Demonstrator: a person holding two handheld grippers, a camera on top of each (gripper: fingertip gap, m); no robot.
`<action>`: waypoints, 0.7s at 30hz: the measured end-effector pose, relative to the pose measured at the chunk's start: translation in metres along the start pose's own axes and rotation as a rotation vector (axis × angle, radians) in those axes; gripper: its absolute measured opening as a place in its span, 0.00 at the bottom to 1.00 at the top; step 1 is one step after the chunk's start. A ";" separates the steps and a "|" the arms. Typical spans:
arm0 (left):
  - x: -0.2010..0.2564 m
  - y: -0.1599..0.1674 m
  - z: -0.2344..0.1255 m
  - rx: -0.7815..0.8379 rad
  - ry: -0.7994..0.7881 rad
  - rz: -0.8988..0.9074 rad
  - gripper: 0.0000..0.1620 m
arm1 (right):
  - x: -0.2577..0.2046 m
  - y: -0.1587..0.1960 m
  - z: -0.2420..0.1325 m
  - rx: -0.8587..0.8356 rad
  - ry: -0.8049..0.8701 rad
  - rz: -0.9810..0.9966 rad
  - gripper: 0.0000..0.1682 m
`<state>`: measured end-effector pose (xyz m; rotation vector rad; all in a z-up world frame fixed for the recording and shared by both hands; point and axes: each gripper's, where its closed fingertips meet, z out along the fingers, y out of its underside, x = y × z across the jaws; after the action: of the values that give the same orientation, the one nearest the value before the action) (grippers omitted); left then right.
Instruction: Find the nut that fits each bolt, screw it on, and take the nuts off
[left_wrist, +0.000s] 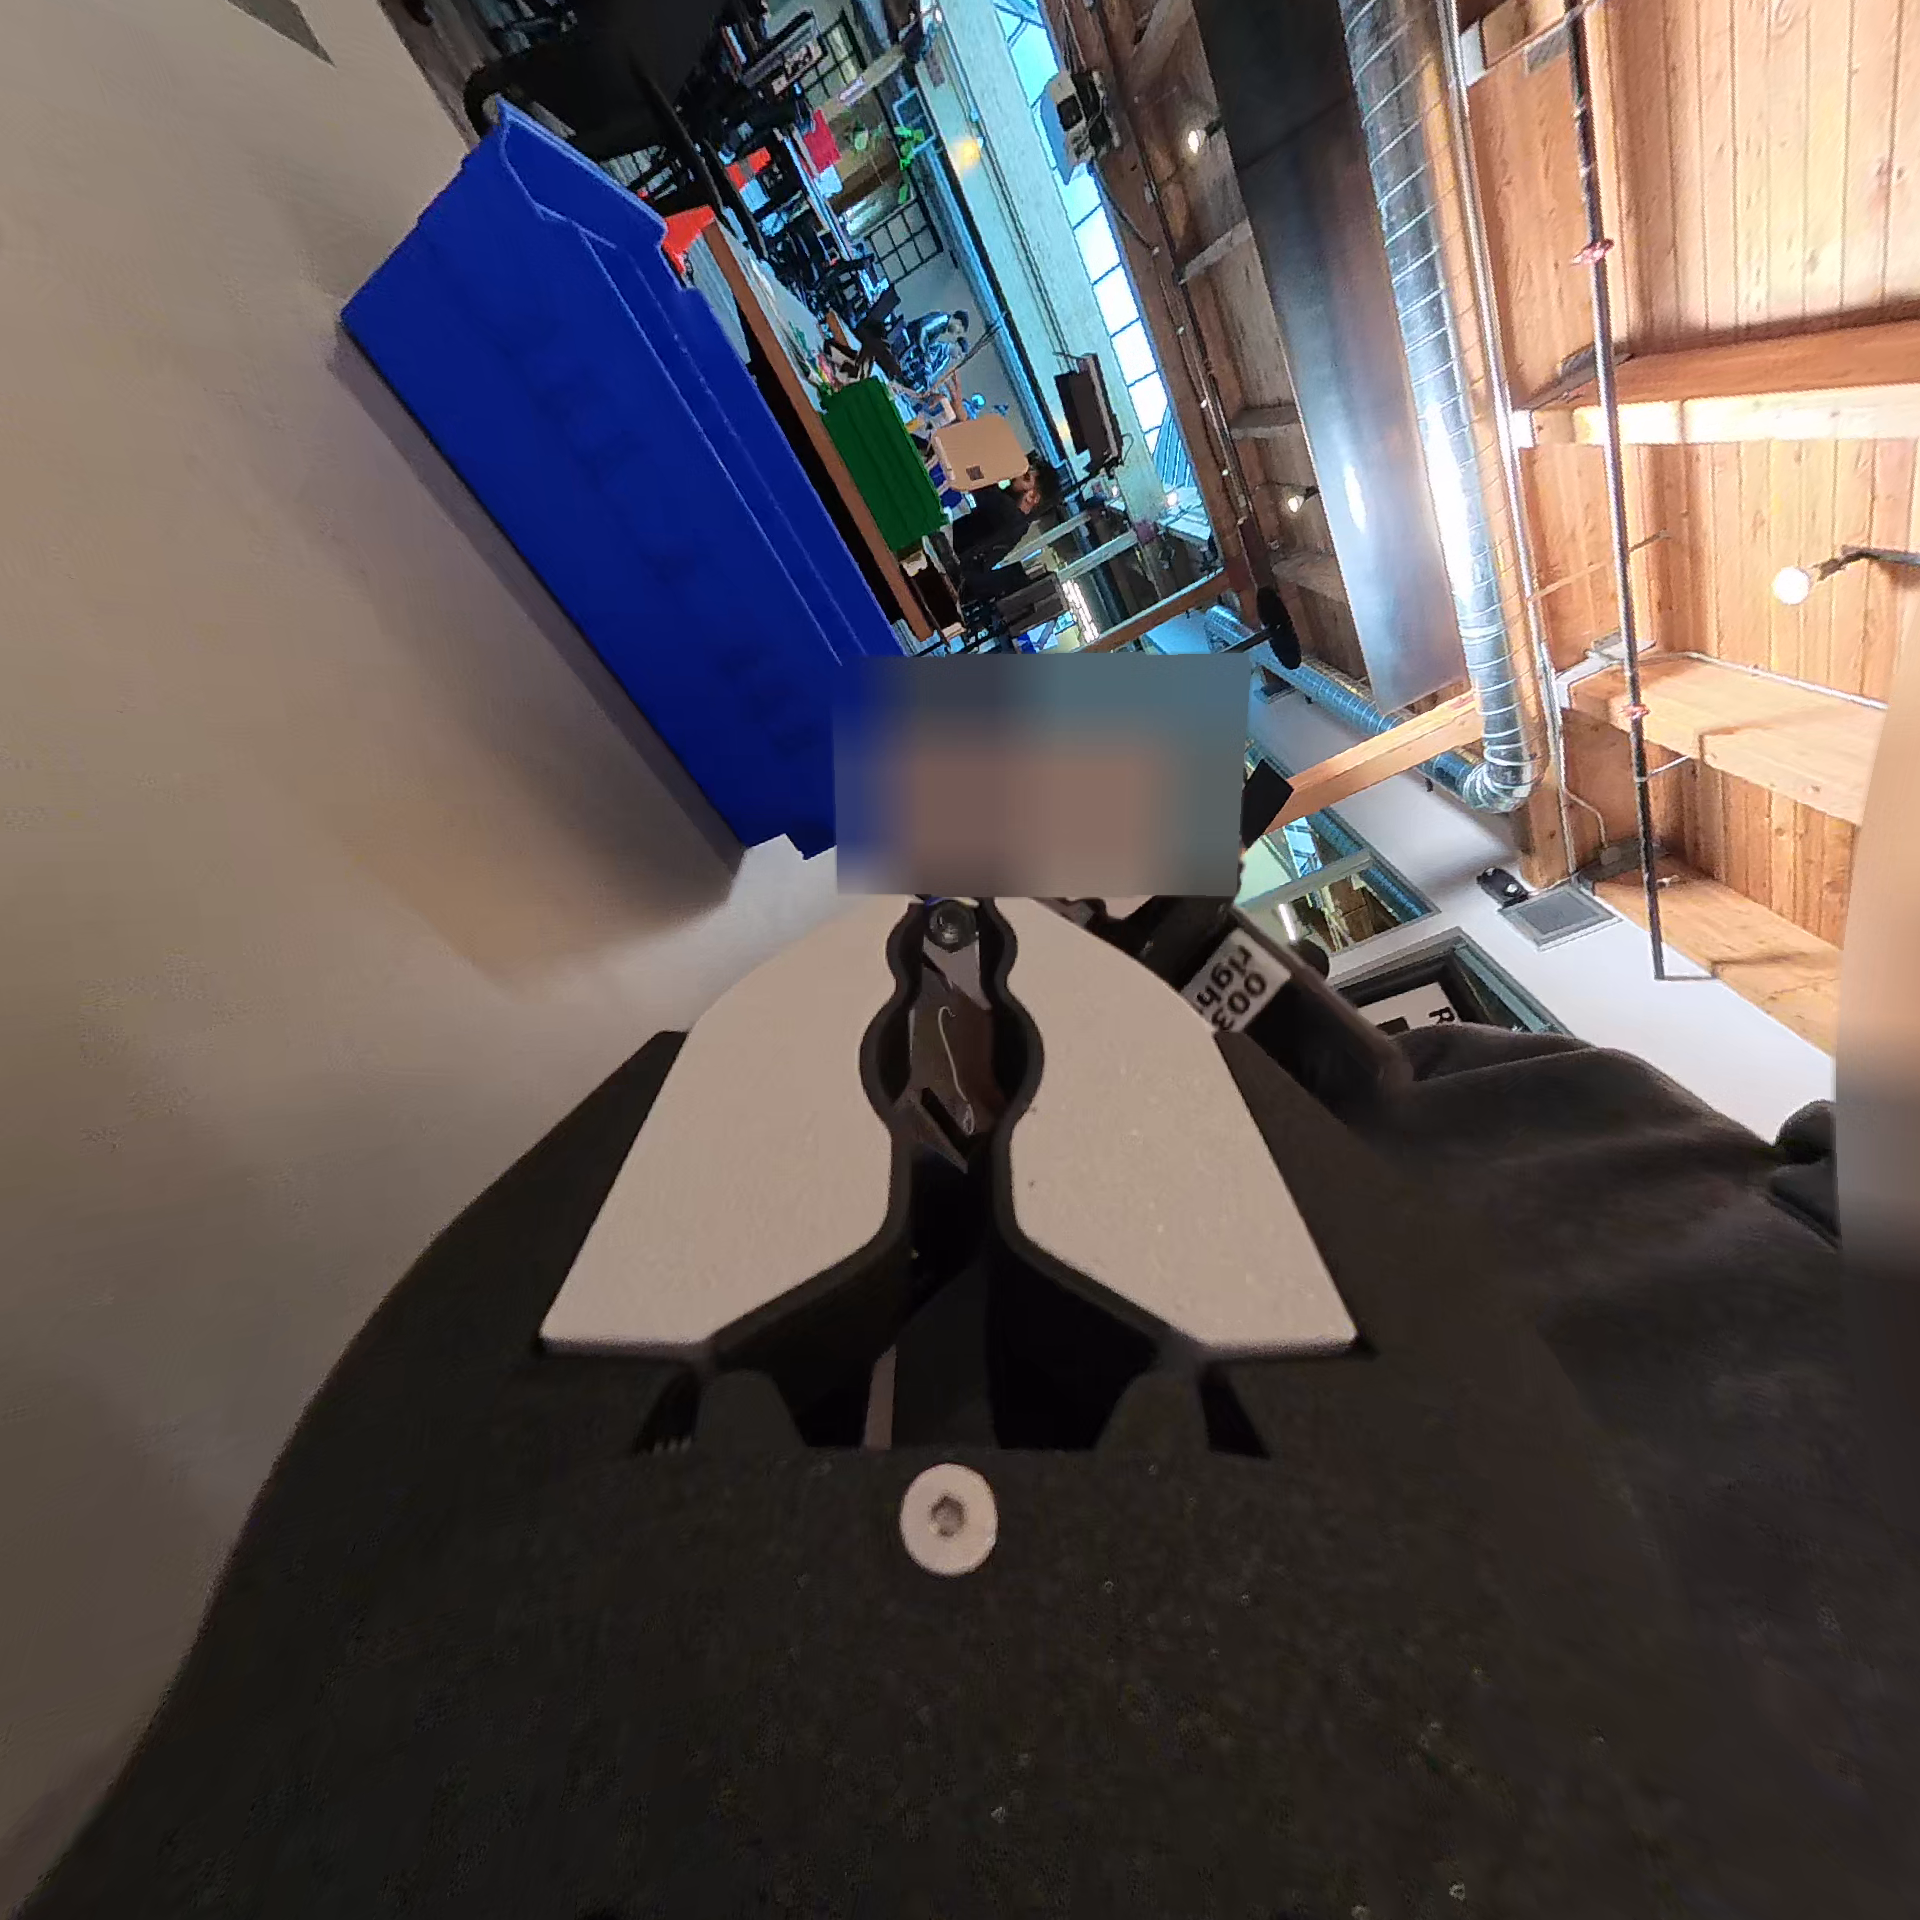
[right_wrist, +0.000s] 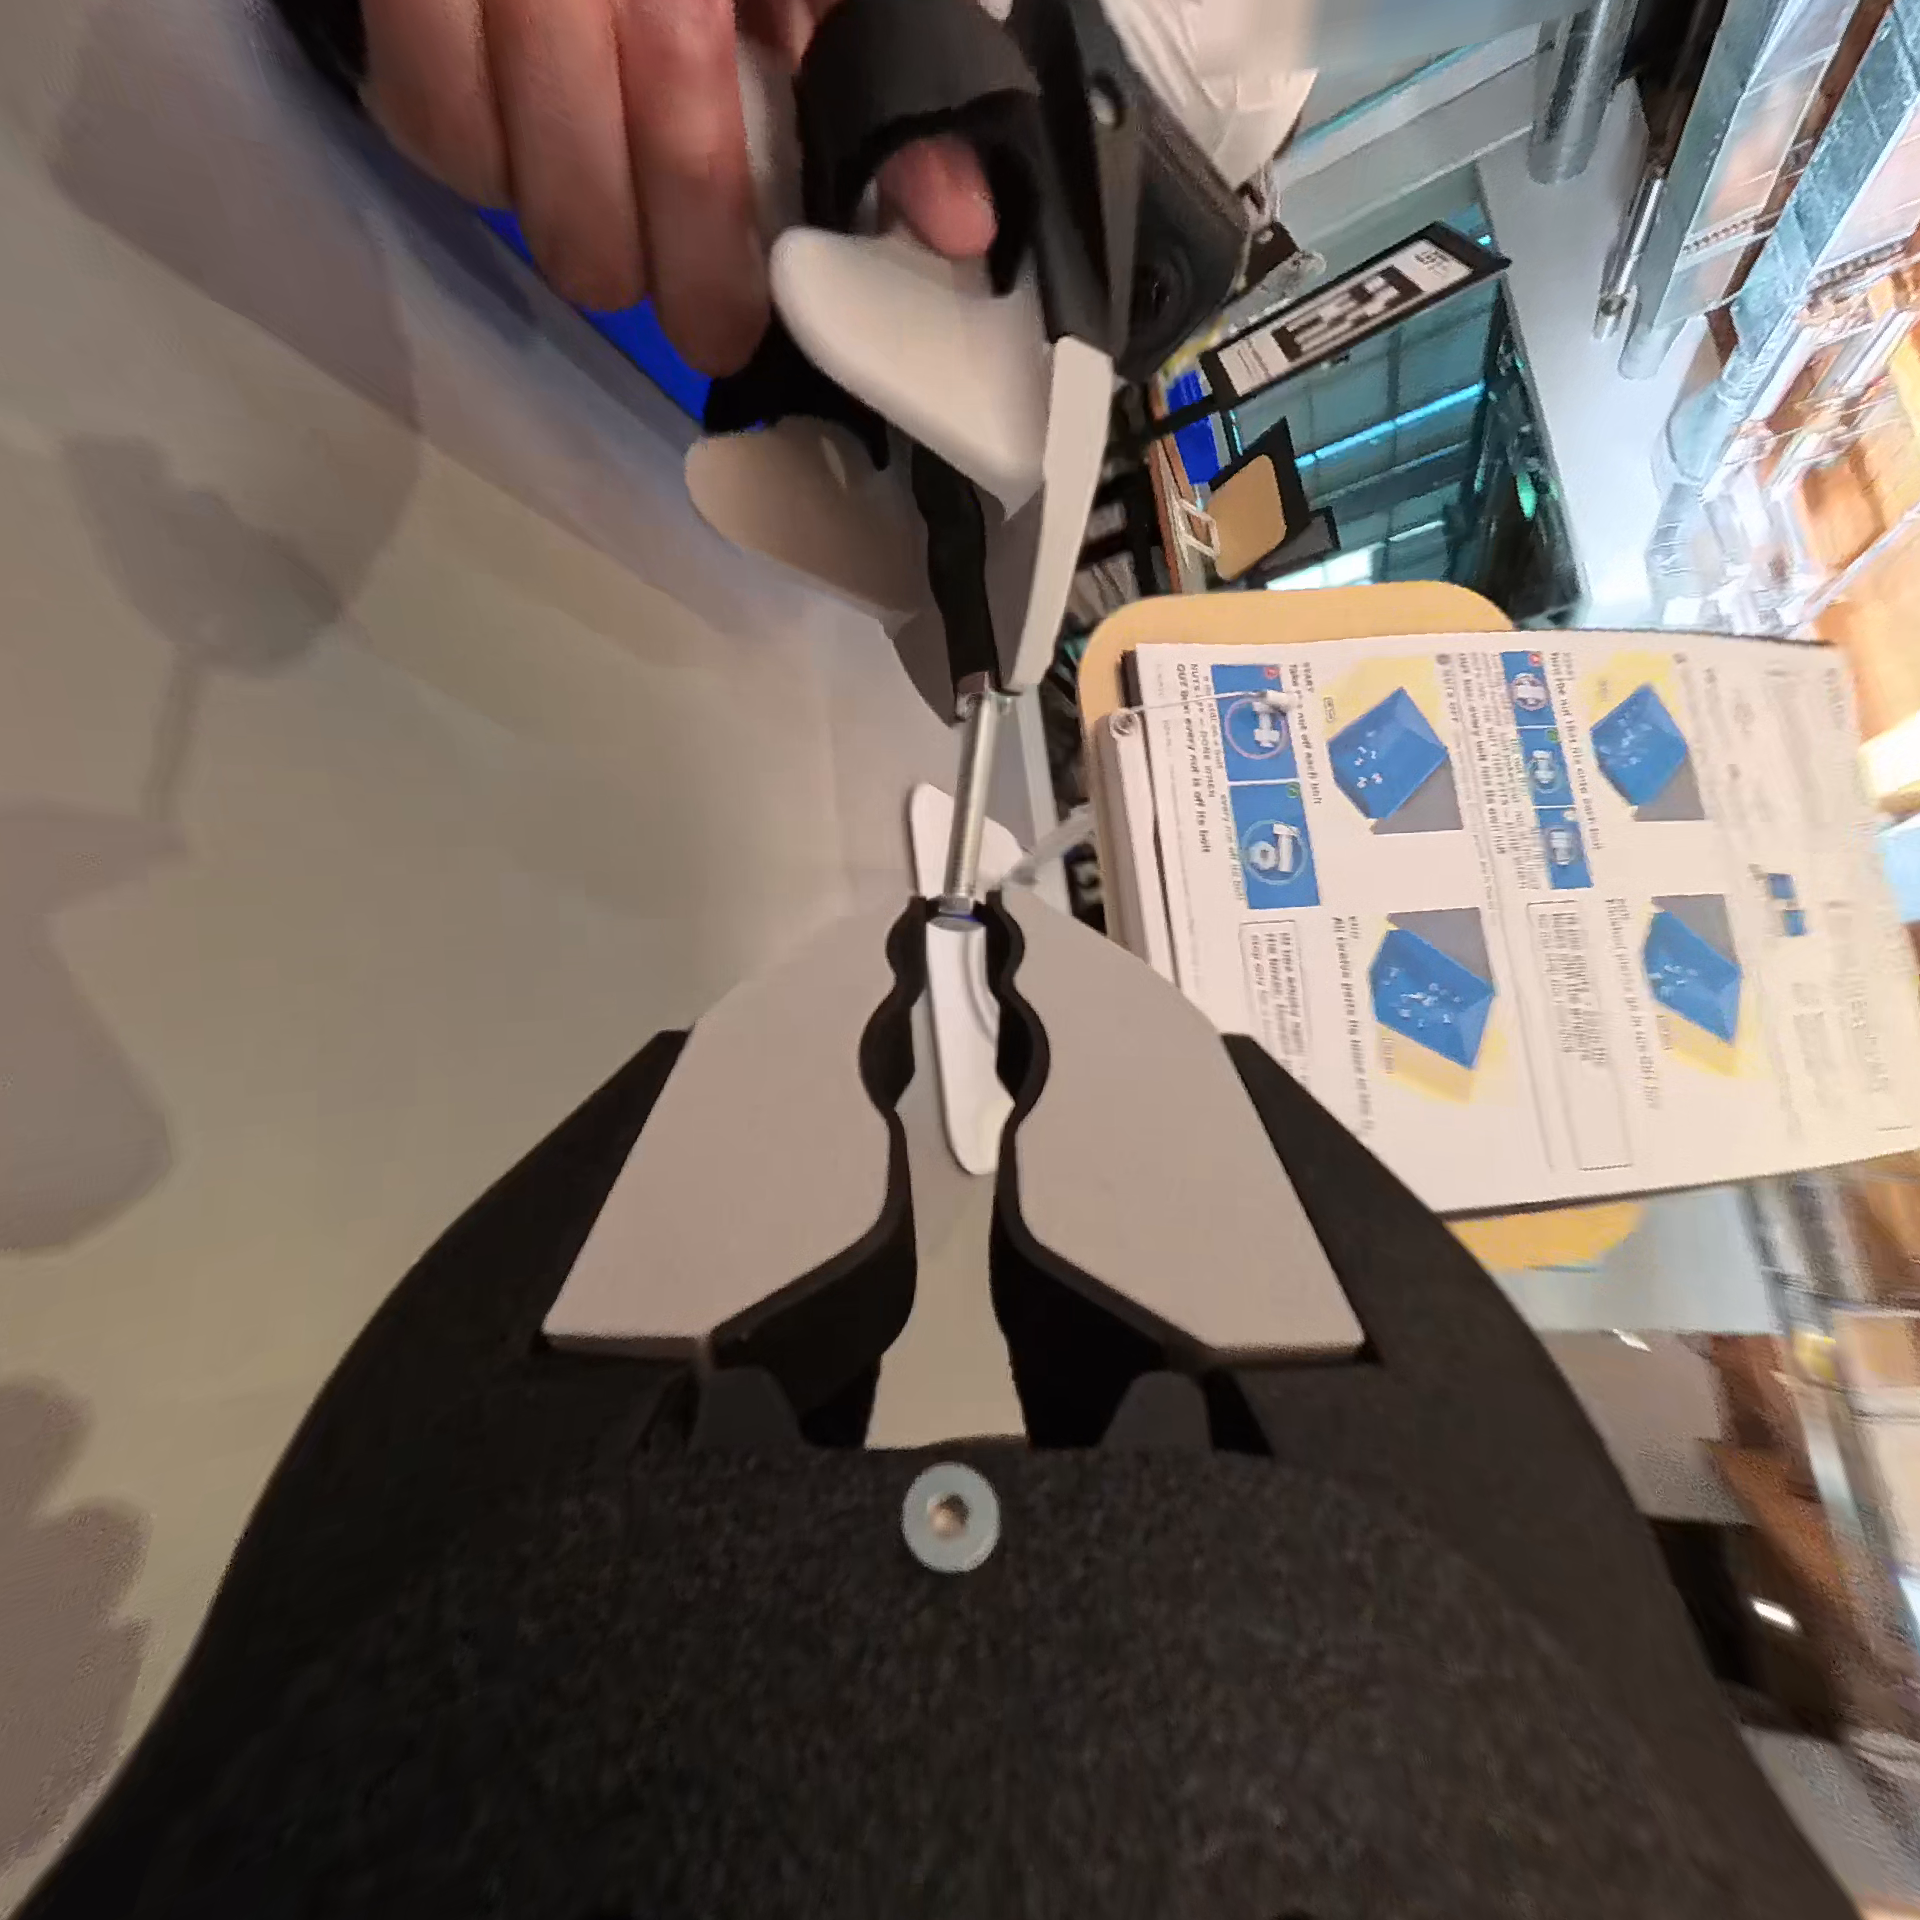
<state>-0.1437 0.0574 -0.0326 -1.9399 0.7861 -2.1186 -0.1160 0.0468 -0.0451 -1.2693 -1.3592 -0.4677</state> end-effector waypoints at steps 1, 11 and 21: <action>0.000 0.001 0.000 -0.004 -0.003 0.014 0.06 | -0.002 -0.001 -0.001 0.031 -0.028 0.052 0.06; 0.015 0.010 0.002 -0.060 -0.030 0.215 0.06 | -0.007 -0.013 -0.012 0.245 -0.313 0.620 0.06; 0.034 0.022 0.000 -0.122 0.014 0.427 0.06 | -0.004 -0.031 -0.028 0.503 -0.778 1.344 0.06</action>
<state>-0.1533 0.0236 -0.0132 -1.6251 1.2305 -1.8645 -0.1312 0.0106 -0.0289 -1.6430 -0.7895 1.3108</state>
